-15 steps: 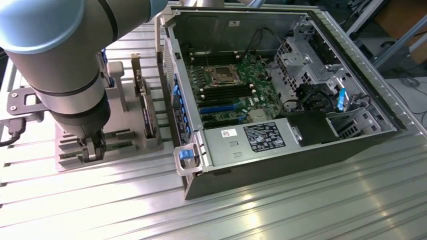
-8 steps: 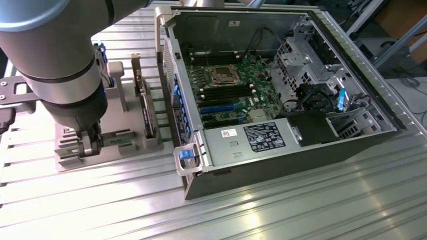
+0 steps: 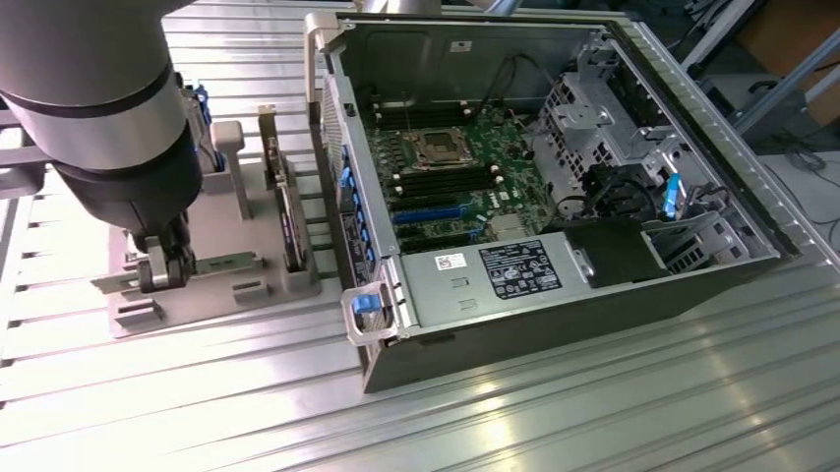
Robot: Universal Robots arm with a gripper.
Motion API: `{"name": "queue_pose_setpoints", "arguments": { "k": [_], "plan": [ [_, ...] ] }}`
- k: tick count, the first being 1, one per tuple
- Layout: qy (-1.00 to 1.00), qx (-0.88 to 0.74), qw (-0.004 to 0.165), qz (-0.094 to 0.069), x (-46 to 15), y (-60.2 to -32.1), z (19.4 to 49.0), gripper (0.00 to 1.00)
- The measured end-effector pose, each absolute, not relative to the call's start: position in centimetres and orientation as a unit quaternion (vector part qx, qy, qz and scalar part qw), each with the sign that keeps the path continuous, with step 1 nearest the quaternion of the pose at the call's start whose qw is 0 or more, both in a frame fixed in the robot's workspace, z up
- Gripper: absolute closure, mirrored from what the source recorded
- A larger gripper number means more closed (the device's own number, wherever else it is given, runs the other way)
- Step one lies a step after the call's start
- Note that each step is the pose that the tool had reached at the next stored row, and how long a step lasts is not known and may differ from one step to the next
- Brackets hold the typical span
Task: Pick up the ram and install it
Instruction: 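Pick up the ram and move it above insertion slot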
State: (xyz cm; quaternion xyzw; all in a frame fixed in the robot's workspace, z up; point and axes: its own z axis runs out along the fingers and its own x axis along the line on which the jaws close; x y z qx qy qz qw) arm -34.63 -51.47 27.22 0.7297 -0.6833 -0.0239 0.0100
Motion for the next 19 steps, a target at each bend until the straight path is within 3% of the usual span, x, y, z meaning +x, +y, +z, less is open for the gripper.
{"name": "queue_pose_setpoints", "arguments": {
  "k": [11, 19],
  "plan": [
    [-0.683, 0.730, 0.010, -0.024, -34.6, -51.5, 32.4, 0.88],
    [-0.683, 0.730, 0.010, -0.024, -34.6, -51.5, 38.2, 0.88]
  ]
}}
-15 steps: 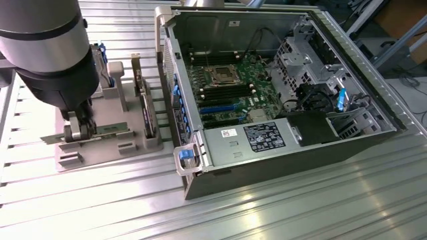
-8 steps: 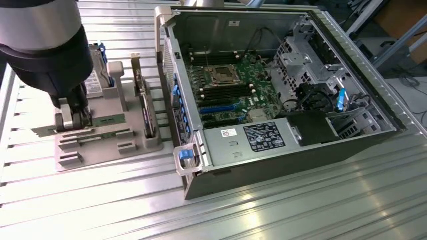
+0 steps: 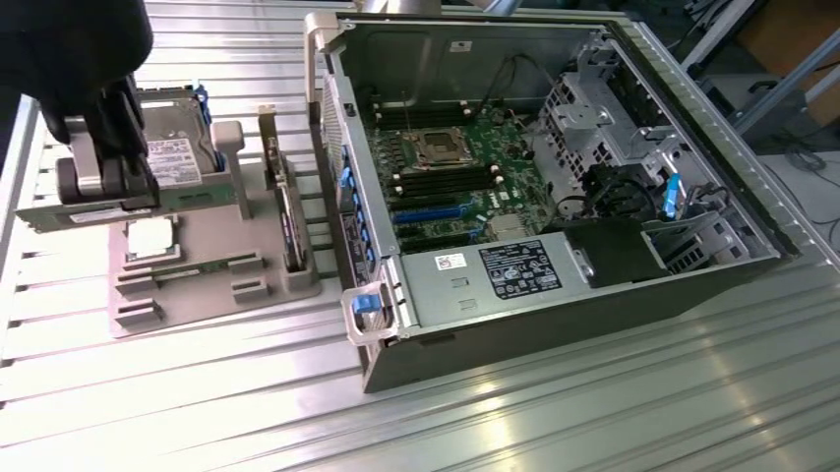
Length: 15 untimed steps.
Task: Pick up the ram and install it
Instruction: 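Pick up the ram and move it above insertion slot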
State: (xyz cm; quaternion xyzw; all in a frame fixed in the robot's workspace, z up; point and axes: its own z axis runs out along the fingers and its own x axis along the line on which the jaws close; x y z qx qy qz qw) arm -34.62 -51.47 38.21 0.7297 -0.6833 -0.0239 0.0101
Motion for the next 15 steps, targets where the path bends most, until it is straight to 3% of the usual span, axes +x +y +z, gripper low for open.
{"name": "queue_pose_setpoints", "arguments": {
  "k": [3, 9, 15],
  "plan": [
    [-0.683, 0.730, 0.010, -0.024, -34.6, -51.5, 40.5, 0.88],
    [-0.684, 0.729, 0.010, -0.024, -34.6, -51.5, 40.6, 0.88],
    [-0.684, 0.729, 0.010, -0.024, -30.2, -51.5, 40.5, 0.88]
  ]
}}
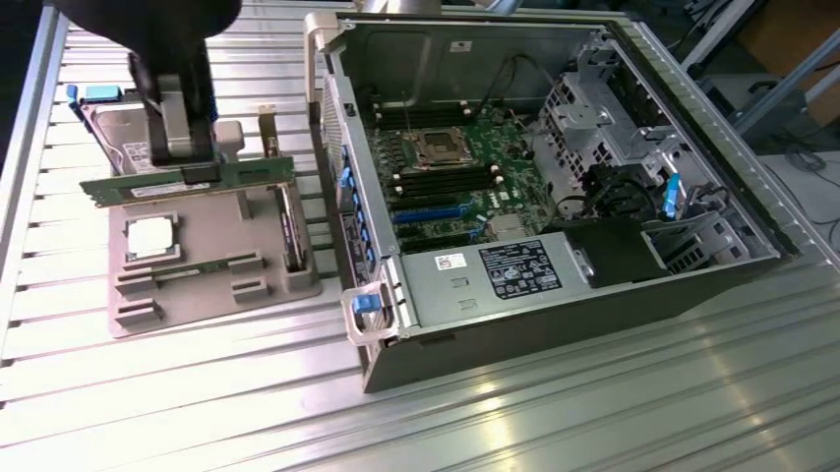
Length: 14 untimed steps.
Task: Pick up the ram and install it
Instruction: 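Pick up the ram and move it above insertion slot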
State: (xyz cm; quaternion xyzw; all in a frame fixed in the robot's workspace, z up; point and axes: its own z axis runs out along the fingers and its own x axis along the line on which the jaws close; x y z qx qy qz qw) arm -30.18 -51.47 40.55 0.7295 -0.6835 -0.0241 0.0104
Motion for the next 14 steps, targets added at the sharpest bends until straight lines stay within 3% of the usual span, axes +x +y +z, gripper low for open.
{"name": "queue_pose_setpoints", "arguments": {
  "k": [14],
  "plan": [
    [-0.684, 0.729, 0.011, -0.025, -17.1, -51.5, 40.5, 0.88]
  ]
}}
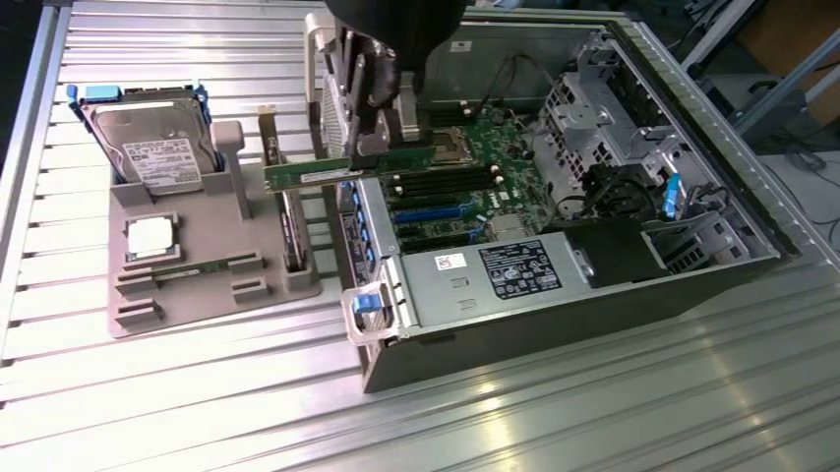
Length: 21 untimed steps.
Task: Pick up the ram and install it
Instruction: 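Pick up the ram and move it above insertion slot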
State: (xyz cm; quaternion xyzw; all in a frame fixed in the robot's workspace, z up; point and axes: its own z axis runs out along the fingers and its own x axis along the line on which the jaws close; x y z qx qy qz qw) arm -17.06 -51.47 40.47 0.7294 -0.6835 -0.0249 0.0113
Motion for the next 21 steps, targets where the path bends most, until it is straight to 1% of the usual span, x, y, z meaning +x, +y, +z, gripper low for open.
{"name": "queue_pose_setpoints", "arguments": {
  "k": [3, 12, 17, 20, 21],
  "plan": [
    [-0.684, 0.729, 0.012, -0.025, -13.1, -51.5, 40.5, 0.88],
    [-0.683, 0.729, 0.012, -0.026, -7.2, -51.5, 40.5, 0.88],
    [-0.683, 0.729, 0.012, -0.026, -1.9, -51.4, 40.4, 0.88],
    [-0.683, 0.729, 0.012, -0.026, 0.0, -50.8, 40.4, 0.88],
    [-0.683, 0.729, 0.012, -0.026, 0.7, -50.2, 40.5, 0.88]
  ]
}}
